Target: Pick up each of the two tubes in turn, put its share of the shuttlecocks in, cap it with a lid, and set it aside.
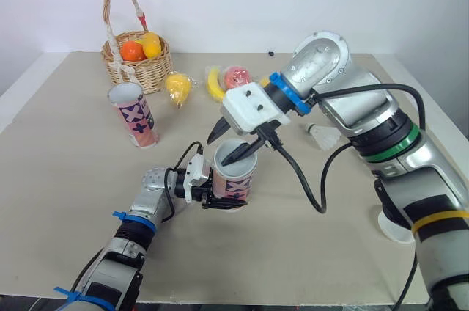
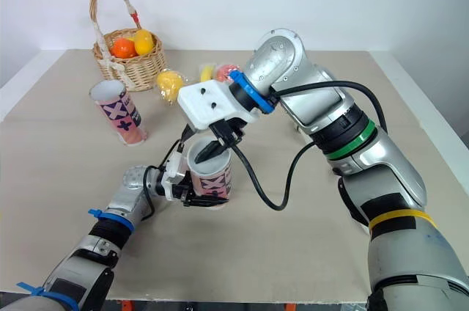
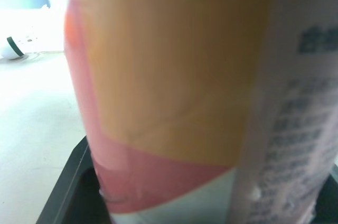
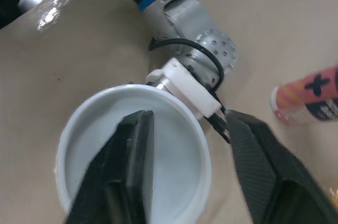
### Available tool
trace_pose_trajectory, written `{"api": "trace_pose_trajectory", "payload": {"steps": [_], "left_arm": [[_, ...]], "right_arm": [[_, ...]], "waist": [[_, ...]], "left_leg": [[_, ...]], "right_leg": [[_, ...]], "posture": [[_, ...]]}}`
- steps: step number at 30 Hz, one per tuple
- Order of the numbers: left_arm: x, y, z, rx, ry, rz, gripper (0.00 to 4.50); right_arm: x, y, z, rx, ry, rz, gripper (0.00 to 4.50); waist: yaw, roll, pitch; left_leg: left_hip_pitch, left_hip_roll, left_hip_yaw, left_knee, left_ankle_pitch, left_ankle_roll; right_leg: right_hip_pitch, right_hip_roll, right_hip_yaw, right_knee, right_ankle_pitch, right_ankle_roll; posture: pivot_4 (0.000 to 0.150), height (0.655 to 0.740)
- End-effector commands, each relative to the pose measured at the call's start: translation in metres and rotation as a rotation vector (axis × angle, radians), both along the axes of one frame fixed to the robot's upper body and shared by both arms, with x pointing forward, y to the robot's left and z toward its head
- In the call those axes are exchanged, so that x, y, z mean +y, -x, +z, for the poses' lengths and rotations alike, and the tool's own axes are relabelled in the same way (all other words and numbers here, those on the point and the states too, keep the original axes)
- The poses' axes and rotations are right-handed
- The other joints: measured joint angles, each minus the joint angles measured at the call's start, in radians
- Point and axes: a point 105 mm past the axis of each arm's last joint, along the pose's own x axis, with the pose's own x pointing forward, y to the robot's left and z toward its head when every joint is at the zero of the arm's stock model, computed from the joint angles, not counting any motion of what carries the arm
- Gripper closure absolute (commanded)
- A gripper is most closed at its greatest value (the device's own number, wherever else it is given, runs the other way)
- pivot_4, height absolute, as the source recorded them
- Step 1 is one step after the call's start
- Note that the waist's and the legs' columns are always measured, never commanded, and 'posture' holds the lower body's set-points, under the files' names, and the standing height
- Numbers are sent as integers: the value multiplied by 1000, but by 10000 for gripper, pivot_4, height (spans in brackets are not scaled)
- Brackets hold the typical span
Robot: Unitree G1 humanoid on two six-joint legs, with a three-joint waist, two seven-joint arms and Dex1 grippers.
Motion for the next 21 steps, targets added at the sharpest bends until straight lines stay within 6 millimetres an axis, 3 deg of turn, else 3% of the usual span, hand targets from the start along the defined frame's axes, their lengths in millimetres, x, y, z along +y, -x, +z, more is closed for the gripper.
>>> {"api": "trace_pose_trajectory", "payload": {"steps": [1, 8, 15, 21], "left_arm": [[4, -4, -5, 28, -18, 25, 16022], [4, -5, -4, 25, -16, 26, 16022], [6, -5, -5, 27, -18, 27, 16022], [5, -4, -7, 26, -21, 28, 16022]], "right_arm": [[-7, -5, 36, -43, -83, -33, 22861], [-30, 2, 49, -8, -131, -65, 22861], [-39, 9, 37, 5, -104, -85, 22861], [-35, 14, 37, 35, -131, -81, 40948]], "waist": [[0, 0, 0], [1, 0, 0], [0, 0, 0], [0, 0, 0]], "left_leg": [[0, 0, 0, 0, 0, 0], [0, 0, 0, -1, 0, 0], [0, 1, 0, -1, 0, 0], [0, 3, 0, -1, 0, 0]], "right_leg": [[0, 0, 0, 0, 0, 0], [0, 0, 0, 0, 0, -1], [0, 1, 0, 0, 0, 0], [-1, 3, 0, 0, 0, -1]], "posture": [[1500, 7298], [1500, 7298], [1500, 7298], [1500, 7298]]}}
